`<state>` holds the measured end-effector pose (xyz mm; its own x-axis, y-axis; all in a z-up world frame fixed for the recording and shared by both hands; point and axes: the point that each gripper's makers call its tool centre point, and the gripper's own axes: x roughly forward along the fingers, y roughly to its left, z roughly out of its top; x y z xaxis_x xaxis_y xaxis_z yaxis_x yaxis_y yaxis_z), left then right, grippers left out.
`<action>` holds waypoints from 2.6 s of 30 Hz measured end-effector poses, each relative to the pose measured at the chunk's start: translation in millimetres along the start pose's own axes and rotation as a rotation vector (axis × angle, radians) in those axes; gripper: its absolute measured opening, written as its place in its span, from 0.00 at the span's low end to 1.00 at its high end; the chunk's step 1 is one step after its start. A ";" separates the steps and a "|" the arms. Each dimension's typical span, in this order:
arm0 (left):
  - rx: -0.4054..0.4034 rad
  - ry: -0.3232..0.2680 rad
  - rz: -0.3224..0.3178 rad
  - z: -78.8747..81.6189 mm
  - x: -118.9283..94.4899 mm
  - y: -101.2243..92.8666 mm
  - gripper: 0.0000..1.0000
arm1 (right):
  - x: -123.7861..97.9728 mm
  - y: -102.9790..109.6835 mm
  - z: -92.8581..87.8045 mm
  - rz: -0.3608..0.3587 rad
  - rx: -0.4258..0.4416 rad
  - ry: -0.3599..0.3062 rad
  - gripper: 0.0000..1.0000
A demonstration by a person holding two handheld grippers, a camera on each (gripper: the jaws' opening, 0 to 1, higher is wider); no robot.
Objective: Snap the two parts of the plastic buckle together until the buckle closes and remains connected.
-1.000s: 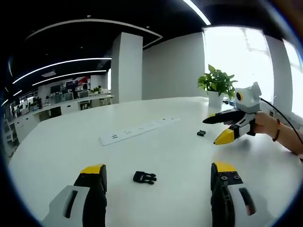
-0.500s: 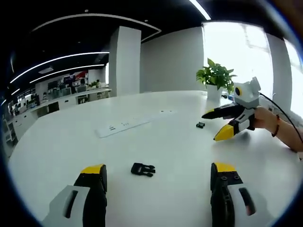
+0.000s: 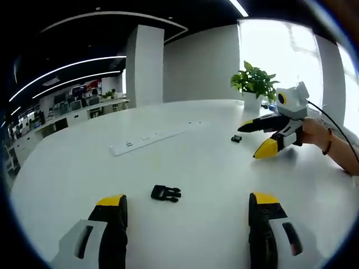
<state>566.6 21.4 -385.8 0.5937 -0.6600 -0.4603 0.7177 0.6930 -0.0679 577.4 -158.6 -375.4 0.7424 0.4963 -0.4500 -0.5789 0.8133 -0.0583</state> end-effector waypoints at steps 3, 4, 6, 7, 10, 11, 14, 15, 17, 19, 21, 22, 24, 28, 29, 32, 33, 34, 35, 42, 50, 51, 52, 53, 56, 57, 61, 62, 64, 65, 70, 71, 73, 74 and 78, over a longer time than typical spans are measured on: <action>0.003 0.001 -0.003 0.2 0.8 0.4 0.91 | 0.8 -0.5 -1.3 -0.001 -0.004 0.009 0.78; 0.002 0.002 -0.006 0.7 1.8 1.5 0.91 | 0.6 -0.5 -0.4 0.000 -0.002 0.004 0.78; 0.000 -0.004 0.000 3.3 2.7 4.8 0.91 | 0.2 -0.9 0.6 -0.001 0.000 0.000 0.78; 0.001 -0.006 0.001 4.0 2.4 4.9 0.91 | -0.1 -0.7 0.5 -0.001 -0.002 0.001 0.78; 0.004 -0.004 -0.006 3.6 2.4 2.6 0.91 | 0.6 -0.5 0.4 0.001 -0.001 0.002 0.78; 0.003 -0.004 -0.007 3.5 3.0 2.4 0.90 | 1.2 -0.1 0.3 0.004 0.000 0.003 0.78; 0.015 -0.002 -0.001 3.8 5.5 3.1 0.90 | 0.8 1.2 0.3 0.006 -0.002 0.005 0.78; 0.018 0.001 -0.001 3.6 6.2 2.8 0.90 | 0.3 1.5 0.9 0.005 -0.002 0.001 0.78; 0.023 0.001 -0.004 3.9 7.0 1.9 0.90 | -0.6 3.1 1.4 0.008 -0.001 -0.002 0.78; 0.024 -0.002 -0.013 4.3 7.7 -0.8 0.89 | -0.5 4.1 1.3 0.012 0.000 0.000 0.78; 0.031 -0.003 -0.019 3.2 7.5 -5.0 0.87 | 0.2 6.5 3.0 0.026 0.007 -0.008 0.78; 0.033 -0.002 -0.025 2.4 6.9 -7.7 0.85 | 0.2 6.9 3.3 0.026 0.007 -0.009 0.78; 0.038 -0.003 -0.032 2.4 7.2 -9.1 0.83 | -0.5 7.3 2.7 0.024 0.003 -0.006 0.78; 0.043 -0.004 -0.047 0.5 5.7 -14.7 0.79 | -0.8 6.0 2.4 0.020 0.006 -0.007 0.78; 0.043 -0.003 -0.049 0.3 5.4 -15.0 0.78 | -0.6 5.5 2.1 0.019 0.005 -0.006 0.78; 0.045 -0.001 -0.052 -0.3 4.7 -14.3 0.77 | -0.4 5.8 1.9 0.020 0.007 -0.007 0.78; 0.046 -0.005 -0.051 0.0 4.7 -13.1 0.75 | -0.1 5.7 1.6 0.020 0.006 -0.005 0.78; 0.044 -0.005 -0.051 -0.3 4.4 -13.1 0.73 | 0.2 5.4 1.3 0.020 0.005 -0.003 0.78; 0.046 -0.007 -0.051 0.0 4.1 -12.7 0.69 | 0.3 5.2 1.2 0.020 0.005 -0.003 0.78; 0.046 -0.004 -0.056 0.3 3.9 -11.4 0.66 | 0.0 8.2 0.0 0.025 0.004 0.000 0.77; 0.081 0.005 -0.107 -2.5 1.7 -20.5 0.58 | 0.4 6.8 -1.1 0.023 0.000 0.006 0.77; 0.087 0.008 -0.116 -2.8 1.3 -21.5 0.58 | 0.4 6.6 -1.2 0.023 0.000 0.007 0.77; 0.092 0.007 -0.123 -2.8 1.4 -22.7 0.57 | 0.5 6.6 -1.1 0.023 0.000 0.006 0.77; 0.095 0.006 -0.127 -3.0 1.3 -24.3 0.57 | 0.6 6.6 -1.1 0.024 0.001 0.006 0.77; 0.106 0.007 -0.160 -3.8 1.5 -31.5 0.53 | 0.3 6.8 -1.9 0.024 -0.001 0.009 0.77; 0.108 0.013 -0.173 -4.6 1.4 -34.6 0.53 | 0.2 6.7 -2.1 0.024 -0.002 0.009 0.77; 0.144 0.014 -0.208 -3.6 2.2 -45.2 0.51 | 0.3 6.4 -2.5 0.024 -0.003 0.012 0.77; 0.153 0.014 -0.215 -3.3 2.2 -47.3 0.50 | 0.6 6.5 -2.3 0.024 -0.003 0.012 0.77; 0.163 0.013 -0.217 -2.2 2.2 -48.7 0.49 | 0.6 7.2 -2.1 0.027 -0.004 0.012 0.76; 0.165 0.014 -0.220 -1.5 1.9 -48.7 0.49 | 0.4 7.3 -2.0 0.027 -0.004 0.013 0.76; 0.178 0.015 -0.257 -2.0 -0.5 -55.0 0.42 | 0.3 7.5 -2.7 0.028 -0.005 0.016 0.76; 0.177 0.015 -0.261 -2.0 -1.2 -55.6 0.42 | 0.2 7.6 -2.5 0.029 -0.004 0.015 0.76; 0.179 0.015 -0.267 -2.2 -1.9 -56.4 0.42 | 0.2 7.2 -2.0 0.028 -0.005 0.015 0.76; 0.176 0.015 -0.266 -2.1 -1.9 -56.0 0.43 | 0.2 6.8 -1.6 0.028 -0.005 0.014 0.76; 0.175 0.012 -0.250 -1.2 -2.7 -51.7 0.46 | 1.0 5.7 -0.8 0.028 -0.005 0.013 0.76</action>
<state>527.4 -12.2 -382.2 0.3869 -0.8000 -0.4586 0.8937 0.4479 -0.0275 574.6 -153.8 -376.9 0.7213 0.5150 -0.4632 -0.6012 0.7975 -0.0495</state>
